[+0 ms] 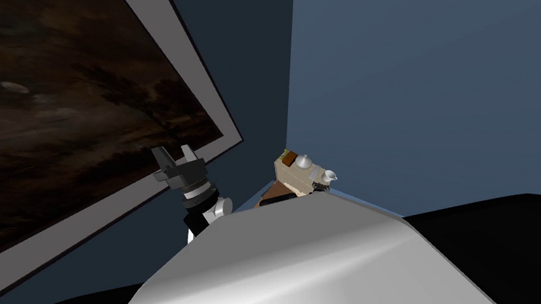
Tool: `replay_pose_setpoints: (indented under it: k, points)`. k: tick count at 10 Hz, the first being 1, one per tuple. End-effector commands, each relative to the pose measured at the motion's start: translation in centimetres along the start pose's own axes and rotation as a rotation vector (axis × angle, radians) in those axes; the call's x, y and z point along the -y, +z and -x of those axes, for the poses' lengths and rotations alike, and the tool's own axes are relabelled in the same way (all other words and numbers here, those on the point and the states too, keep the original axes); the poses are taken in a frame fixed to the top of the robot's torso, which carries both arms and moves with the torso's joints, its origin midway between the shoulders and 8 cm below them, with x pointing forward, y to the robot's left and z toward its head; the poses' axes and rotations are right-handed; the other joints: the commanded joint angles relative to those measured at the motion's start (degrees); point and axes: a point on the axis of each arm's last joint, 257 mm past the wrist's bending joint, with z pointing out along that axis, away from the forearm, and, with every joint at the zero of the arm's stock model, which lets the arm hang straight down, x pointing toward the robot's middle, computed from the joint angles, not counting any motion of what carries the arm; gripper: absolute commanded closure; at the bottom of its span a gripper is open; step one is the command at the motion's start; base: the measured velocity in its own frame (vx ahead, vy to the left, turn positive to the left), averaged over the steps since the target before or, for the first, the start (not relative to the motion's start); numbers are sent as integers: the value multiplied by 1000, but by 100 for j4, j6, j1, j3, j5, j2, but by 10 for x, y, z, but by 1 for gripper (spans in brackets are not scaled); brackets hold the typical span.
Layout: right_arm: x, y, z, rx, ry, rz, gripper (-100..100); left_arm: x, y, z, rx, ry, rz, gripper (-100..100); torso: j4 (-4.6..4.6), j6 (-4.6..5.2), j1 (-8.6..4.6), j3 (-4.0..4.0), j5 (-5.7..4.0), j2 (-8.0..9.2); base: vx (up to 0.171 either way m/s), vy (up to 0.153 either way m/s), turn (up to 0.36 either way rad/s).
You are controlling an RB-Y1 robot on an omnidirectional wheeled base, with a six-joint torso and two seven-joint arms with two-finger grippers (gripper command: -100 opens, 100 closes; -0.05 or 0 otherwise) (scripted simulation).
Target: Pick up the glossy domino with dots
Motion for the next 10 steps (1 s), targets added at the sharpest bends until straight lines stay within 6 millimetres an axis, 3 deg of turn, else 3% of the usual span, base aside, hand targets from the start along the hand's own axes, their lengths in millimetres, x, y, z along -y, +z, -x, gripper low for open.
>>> replay_pose_setpoints:
  k: [1, 3, 6, 7, 8, 9, 10]
  points:
    - [0, 0, 0, 0, 0, 0, -100, 0, 0, 0, 0, 0, 0, 0, 0, 0, 0, 0, 0, 0, -8, -9, 27]
    - [0, 0, 0, 0, 0, 0, -100, 0, 0, 0, 0, 0, 0, 0, 1, 0, -2, 1, -1, 2, 1, 1, -2]
    - [13, 0, -3, -4, 59, -44, -100, 0, 0, 0, 0, 0, 0, 0, 1, 0, -14, 4, -3, 6, -18, -34, 232]
    - [8, -2, -7, -15, 71, -39, -100, 0, 0, 0, 0, 0, 0, 0, 2, -3, -18, 5, -4, 8, -23, -42, 126]
    - [18, -1, -7, -10, 87, -65, -100, 0, 0, 0, 0, 0, 0, 0, 2, 1, -17, 5, -4, 9, -28, -36, 242]
    - [13, -3, -12, -25, 101, -61, -100, 0, 0, 0, 0, 0, 0, 0, 3, -3, -16, 6, -3, 10, -24, -33, 145]
    - [25, -2, -13, -21, 119, -89, -100, 0, 0, 0, 0, 0, 0, 0, 2, 1, -14, 5, -3, 9, -32, -35, 263]
